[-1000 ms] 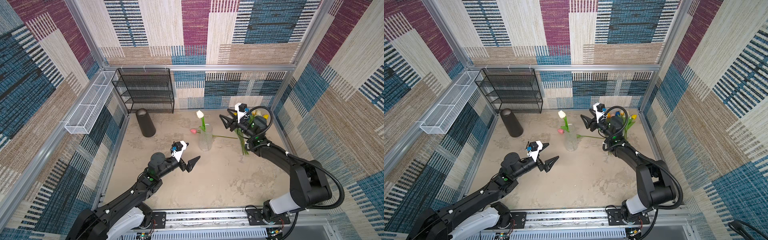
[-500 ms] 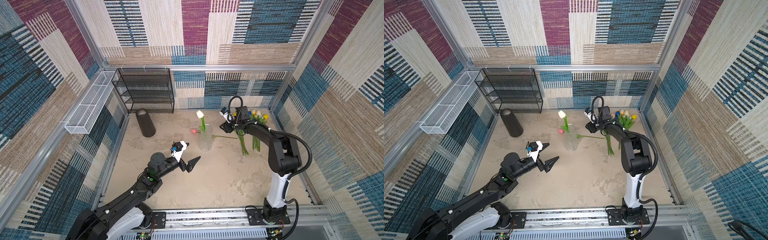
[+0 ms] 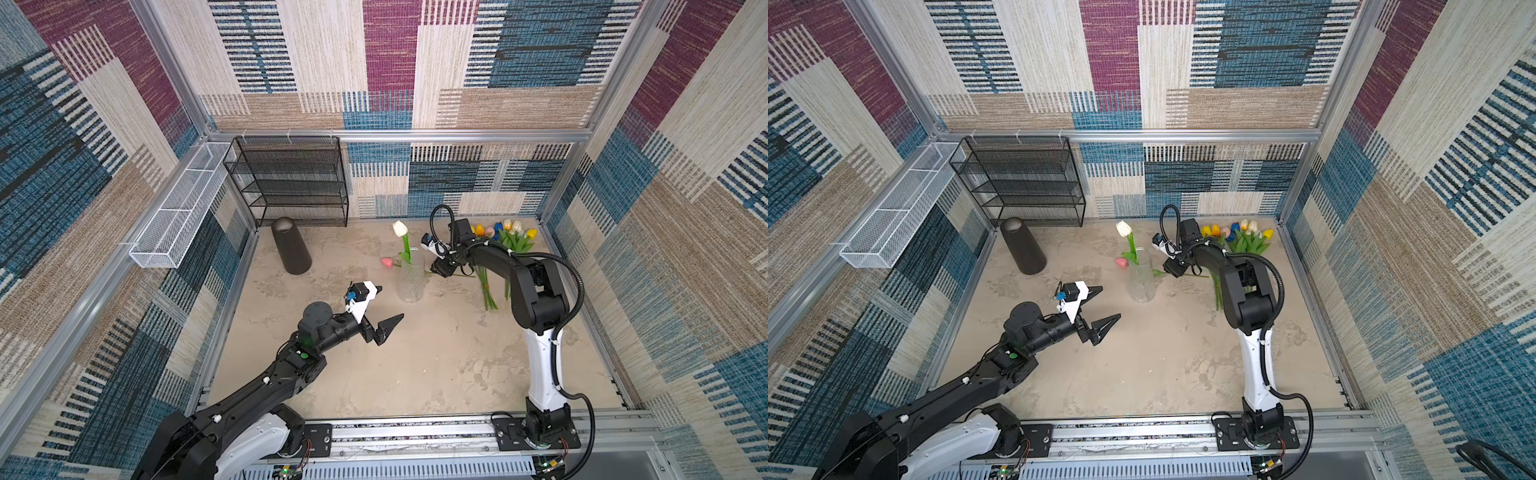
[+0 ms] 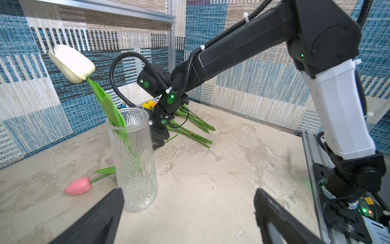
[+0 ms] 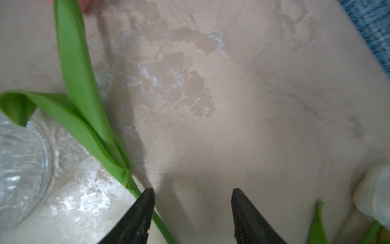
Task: Arrange the flowers into the vase
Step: 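Lower the right gripper onto the pink tulip stem beside the vase and grasp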
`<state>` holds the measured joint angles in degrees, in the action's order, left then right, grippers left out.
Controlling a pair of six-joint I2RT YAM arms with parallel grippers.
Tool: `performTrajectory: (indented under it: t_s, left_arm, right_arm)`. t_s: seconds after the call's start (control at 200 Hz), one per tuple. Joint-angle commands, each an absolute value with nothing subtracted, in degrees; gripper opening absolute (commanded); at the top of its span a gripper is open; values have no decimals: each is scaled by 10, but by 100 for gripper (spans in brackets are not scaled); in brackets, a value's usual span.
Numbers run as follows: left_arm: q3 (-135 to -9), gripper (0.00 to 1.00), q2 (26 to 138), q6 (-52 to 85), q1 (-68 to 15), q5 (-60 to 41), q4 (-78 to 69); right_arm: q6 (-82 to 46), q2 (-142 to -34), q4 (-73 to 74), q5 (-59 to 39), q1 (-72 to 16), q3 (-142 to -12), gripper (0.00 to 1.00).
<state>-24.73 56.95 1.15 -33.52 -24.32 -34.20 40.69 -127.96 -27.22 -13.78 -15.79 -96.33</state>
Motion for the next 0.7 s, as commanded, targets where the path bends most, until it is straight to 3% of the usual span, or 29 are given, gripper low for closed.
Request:
performTrajectory:
  t_s: [0.0,0.24,0.571,0.696]
  left_arm:
    - [-238,99,558,6,-335,-238,-337]
    - [-238,99,555,5,-335,-233,-333]
    - [-235,99,554,8,-335,-230,-335]
    - [-234,99,554,8,-335,-231,-338]
  right_arm:
    - [430,-1290,-290,-155,-158,-977,61]
    - [430,-1306,-303,-143,-159,-1002,56]
    - [422,-1204,-283,-242,-154,-955,62]
    - [435,-1210,-311,-237,-152,-954,63]
